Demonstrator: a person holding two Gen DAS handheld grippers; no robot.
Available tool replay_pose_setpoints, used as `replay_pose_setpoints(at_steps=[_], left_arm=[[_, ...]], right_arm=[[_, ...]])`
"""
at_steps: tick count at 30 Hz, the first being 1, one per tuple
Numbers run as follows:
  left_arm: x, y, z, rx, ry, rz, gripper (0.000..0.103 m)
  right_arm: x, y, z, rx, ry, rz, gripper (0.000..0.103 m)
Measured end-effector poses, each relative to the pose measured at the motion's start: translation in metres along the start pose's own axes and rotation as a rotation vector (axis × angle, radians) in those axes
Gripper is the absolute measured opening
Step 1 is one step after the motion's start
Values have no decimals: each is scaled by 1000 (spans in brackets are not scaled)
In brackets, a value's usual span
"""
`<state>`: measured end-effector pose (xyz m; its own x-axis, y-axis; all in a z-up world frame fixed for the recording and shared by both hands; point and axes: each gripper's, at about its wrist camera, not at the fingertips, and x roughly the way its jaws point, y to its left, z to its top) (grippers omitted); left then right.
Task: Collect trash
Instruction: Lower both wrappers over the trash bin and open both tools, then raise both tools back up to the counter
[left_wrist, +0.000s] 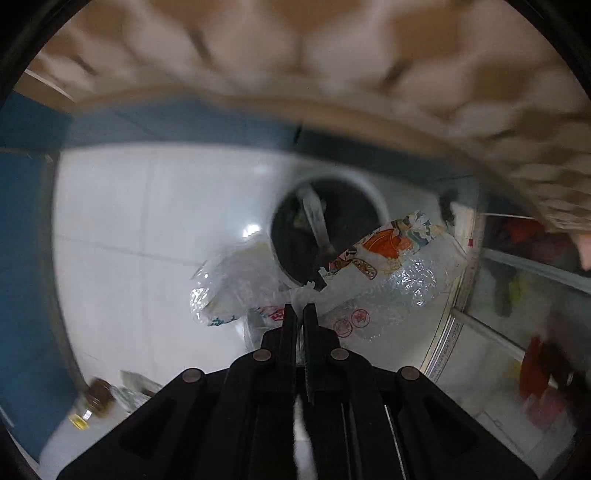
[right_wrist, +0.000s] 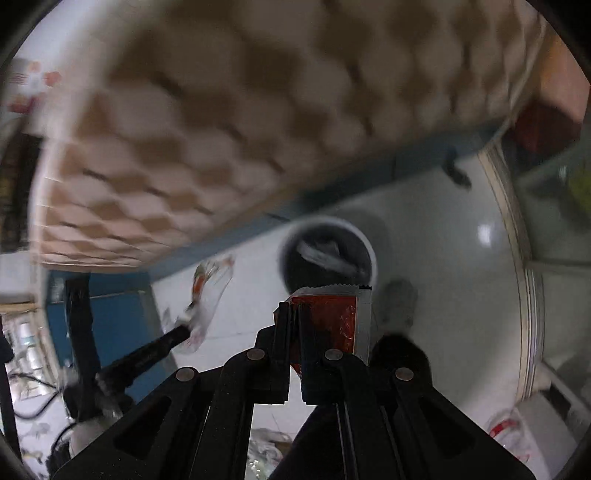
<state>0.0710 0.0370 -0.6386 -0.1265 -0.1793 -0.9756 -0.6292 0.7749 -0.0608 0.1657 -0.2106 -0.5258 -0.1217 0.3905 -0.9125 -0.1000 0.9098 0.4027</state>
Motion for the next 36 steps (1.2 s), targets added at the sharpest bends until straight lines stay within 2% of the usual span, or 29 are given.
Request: replay_pose_setpoints(at_steps=[2,6,10,11,12,13,14,15,19,22,23,24,26,29,31,33,35,36], left_arm=[[63,-3,19,-13,57,-24,2],[160,-12,46,-7,132,-80,5],[224,-17,52,35,172,-98,8],[237,-19,53,43,182,-93,17],[243,-18,54,44,181,-97,41],[249,-17,56,40,177,-105,59],[249,-17,56,34,171,-111,90],[249,-15,55,26,163,-122,98],[234,5,53,-1,128,-112,98],[218,13,50,7,75,-62,98],[209,15,48,20,42,-23,98],[201,16,45,30,15,8,98],[187,18,39,54,-56,73,98],[166,22,27,82,-126,156,98],[156,23,20,85,-146,186,98],[142,26,10,73,-159,193,98],[127,28,3,63,-165,192,98],[114,30,-3,63,-174,194,98]], right_arm=[[45,-20,-3,30,25,-8,4],[146,-66,3,77,58,-19,4],[227,-98,13,88,73,1,4],[243,-105,15,87,75,10,4],[258,-110,16,88,80,20,4],[273,-114,17,89,85,23,4],[286,-118,18,95,91,27,4],[298,-122,19,101,98,42,4],[320,-124,20,112,119,74,4],[328,-118,19,136,154,95,7],[332,-115,19,135,177,98,19],[333,-110,20,135,189,93,40],[330,-104,21,132,174,77,56],[327,-89,22,79,161,-7,60],[320,-82,21,33,143,-68,71],[313,-72,19,-22,129,-140,91],[298,-63,16,-83,105,-203,100],[292,-59,15,-107,98,-227,102]])
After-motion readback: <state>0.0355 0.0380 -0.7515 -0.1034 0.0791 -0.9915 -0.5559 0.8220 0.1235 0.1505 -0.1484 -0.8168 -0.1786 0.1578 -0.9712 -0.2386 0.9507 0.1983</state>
